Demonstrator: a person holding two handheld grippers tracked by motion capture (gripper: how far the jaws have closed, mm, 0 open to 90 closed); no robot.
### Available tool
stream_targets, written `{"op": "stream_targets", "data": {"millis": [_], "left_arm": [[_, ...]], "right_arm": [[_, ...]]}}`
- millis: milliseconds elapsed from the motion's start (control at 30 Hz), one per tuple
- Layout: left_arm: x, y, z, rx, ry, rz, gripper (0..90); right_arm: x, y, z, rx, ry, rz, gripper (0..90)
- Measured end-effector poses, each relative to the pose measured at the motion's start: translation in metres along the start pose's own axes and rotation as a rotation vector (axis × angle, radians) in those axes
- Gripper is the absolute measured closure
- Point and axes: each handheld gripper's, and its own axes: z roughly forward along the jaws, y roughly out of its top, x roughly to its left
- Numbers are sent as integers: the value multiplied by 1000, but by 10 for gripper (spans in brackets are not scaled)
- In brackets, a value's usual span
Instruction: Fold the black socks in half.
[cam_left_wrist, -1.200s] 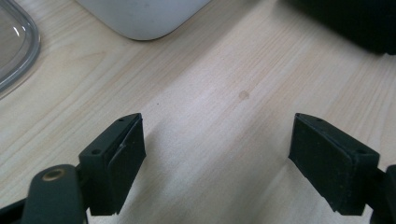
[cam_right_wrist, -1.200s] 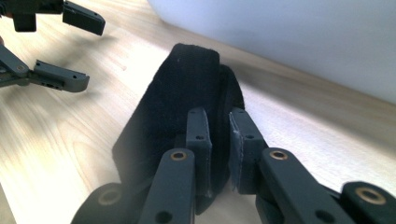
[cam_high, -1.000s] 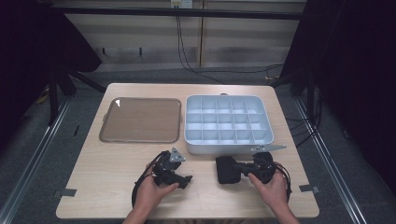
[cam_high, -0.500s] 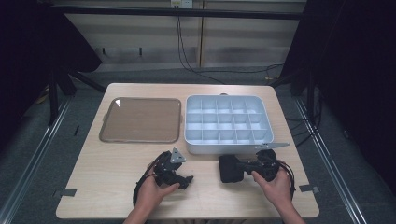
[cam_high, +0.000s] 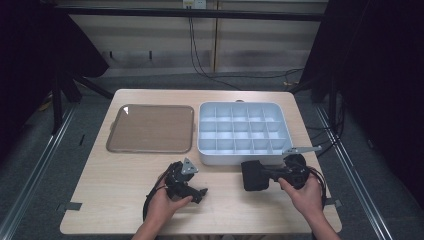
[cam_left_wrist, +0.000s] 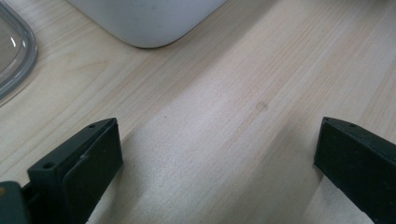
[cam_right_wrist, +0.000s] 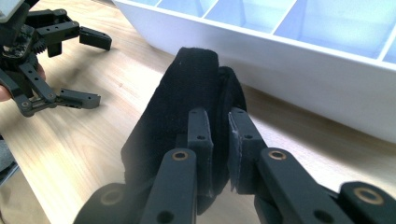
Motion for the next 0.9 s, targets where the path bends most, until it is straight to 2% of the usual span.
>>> {"op": "stream_targets", "data": {"millis": [100, 133, 300, 800, 900], "left_arm": [[0, 0, 0, 2, 2, -1, 0], [0, -2, 1, -16, 1, -4, 0], [0, -3, 0, -25, 7, 1, 0], [0, -4, 0, -28, 4, 2, 0], [0, -4, 0, -29, 4, 2, 0]], "right_arm": [[-1, 2, -3, 0, 3, 0, 811], [-1, 4, -7, -2, 1, -3, 812], [-2, 10, -14, -13, -1, -3, 811], [-1, 30, -27, -14, -8, -18, 811], [-2, 39, -31, -22, -10, -23, 811]]}}
